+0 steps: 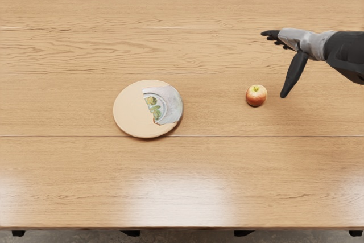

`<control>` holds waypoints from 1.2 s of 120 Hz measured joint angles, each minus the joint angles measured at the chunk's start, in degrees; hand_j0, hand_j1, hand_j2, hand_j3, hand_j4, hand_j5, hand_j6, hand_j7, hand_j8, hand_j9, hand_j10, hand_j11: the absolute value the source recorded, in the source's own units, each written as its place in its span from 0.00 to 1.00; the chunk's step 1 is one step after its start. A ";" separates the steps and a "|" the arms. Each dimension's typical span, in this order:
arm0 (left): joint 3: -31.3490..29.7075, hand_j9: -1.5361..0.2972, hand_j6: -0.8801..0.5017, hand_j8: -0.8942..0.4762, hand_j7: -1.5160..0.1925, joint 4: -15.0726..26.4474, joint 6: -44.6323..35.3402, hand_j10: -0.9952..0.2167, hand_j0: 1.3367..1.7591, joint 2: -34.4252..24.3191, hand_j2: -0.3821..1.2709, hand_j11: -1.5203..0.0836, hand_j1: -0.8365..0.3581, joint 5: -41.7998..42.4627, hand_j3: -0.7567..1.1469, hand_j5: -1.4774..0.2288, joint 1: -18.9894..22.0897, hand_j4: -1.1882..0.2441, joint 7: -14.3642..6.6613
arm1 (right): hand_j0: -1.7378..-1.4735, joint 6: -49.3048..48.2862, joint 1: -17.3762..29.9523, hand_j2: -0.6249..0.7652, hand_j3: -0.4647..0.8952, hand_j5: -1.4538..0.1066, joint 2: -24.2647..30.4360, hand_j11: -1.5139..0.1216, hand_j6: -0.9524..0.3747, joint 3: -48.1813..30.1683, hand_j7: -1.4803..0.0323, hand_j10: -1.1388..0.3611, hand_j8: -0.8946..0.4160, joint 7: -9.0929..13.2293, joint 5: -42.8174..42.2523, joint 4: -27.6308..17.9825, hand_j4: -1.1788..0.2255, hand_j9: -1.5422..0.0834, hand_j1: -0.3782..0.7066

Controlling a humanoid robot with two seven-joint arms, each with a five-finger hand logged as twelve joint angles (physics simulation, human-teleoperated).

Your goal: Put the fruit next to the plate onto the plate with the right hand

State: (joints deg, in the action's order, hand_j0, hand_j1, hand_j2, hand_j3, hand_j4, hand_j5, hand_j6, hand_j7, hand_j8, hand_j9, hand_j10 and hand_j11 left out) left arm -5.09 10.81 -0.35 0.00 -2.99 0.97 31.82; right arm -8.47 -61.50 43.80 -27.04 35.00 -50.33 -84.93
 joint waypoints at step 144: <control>0.00 0.83 0.63 0.65 0.88 0.00 0.00 0.81 0.76 0.00 0.23 0.94 0.98 0.00 0.40 0.86 0.00 0.82 0.00 | 0.30 31.77 -8.61 0.44 0.34 0.88 -20.21 0.88 0.67 38.62 0.93 0.72 0.63 0.00 -9.02 13.26 0.80 0.90 0.09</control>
State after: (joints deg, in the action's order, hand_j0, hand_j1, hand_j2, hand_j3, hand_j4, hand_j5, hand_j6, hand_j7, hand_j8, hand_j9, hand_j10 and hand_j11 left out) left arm -5.09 10.81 -0.35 0.00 -2.99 0.97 31.82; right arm 23.29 -70.11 23.59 11.58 35.00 -59.35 -71.68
